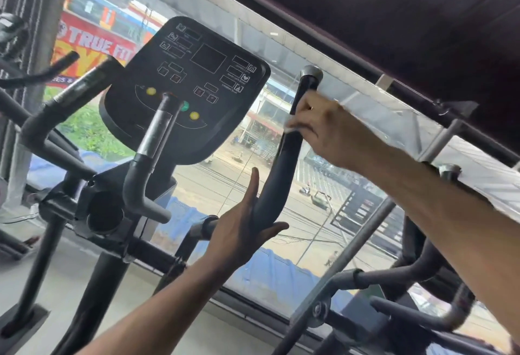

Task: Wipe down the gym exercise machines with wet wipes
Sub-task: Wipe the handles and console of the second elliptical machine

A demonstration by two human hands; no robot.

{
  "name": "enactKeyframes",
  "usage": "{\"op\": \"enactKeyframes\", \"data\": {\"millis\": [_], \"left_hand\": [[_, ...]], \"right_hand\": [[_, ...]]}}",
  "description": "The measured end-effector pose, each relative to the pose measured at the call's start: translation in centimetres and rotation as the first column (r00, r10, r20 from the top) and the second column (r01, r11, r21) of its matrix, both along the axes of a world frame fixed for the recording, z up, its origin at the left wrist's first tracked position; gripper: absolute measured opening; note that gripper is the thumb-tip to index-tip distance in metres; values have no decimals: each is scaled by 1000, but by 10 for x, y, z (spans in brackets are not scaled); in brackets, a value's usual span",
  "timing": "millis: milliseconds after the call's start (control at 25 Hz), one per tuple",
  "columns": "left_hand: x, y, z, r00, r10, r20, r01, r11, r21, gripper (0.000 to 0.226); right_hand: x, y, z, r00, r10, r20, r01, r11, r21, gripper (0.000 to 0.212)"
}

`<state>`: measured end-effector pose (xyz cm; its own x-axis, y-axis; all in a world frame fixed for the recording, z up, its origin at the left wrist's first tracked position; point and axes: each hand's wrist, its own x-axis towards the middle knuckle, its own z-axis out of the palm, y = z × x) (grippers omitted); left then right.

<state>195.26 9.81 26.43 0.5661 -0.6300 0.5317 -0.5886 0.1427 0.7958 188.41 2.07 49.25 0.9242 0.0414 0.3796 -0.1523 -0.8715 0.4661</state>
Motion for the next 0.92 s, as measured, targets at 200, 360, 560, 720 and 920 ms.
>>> {"op": "enactKeyframes", "data": {"millis": [200, 360, 560, 720, 920], "left_hand": [[1, 0, 1, 1000, -18, 17, 17, 1000, 17, 96], [1, 0, -1, 999, -33, -26, 33, 999, -8, 103], [3, -4, -1, 998, -48, -27, 48, 999, -25, 102], [4, -3, -2, 998, -61, -4, 61, 998, 0, 109], [6, -10, -9, 999, -34, 6, 34, 999, -42, 114]], "right_hand": [[-31, 9, -47, 998, 63, 6, -62, 978, 199, 21], [-22, 3, 1, 997, 68, 19, -71, 953, 294, 19], [22, -41, 61, 955, -69, 289, 58, 997, 46, 24], [41, -51, 48, 949, -62, 309, 63, 998, 6, 28], [24, -31, 18, 977, -7, 211, 4, 1000, 13, 23]]}}
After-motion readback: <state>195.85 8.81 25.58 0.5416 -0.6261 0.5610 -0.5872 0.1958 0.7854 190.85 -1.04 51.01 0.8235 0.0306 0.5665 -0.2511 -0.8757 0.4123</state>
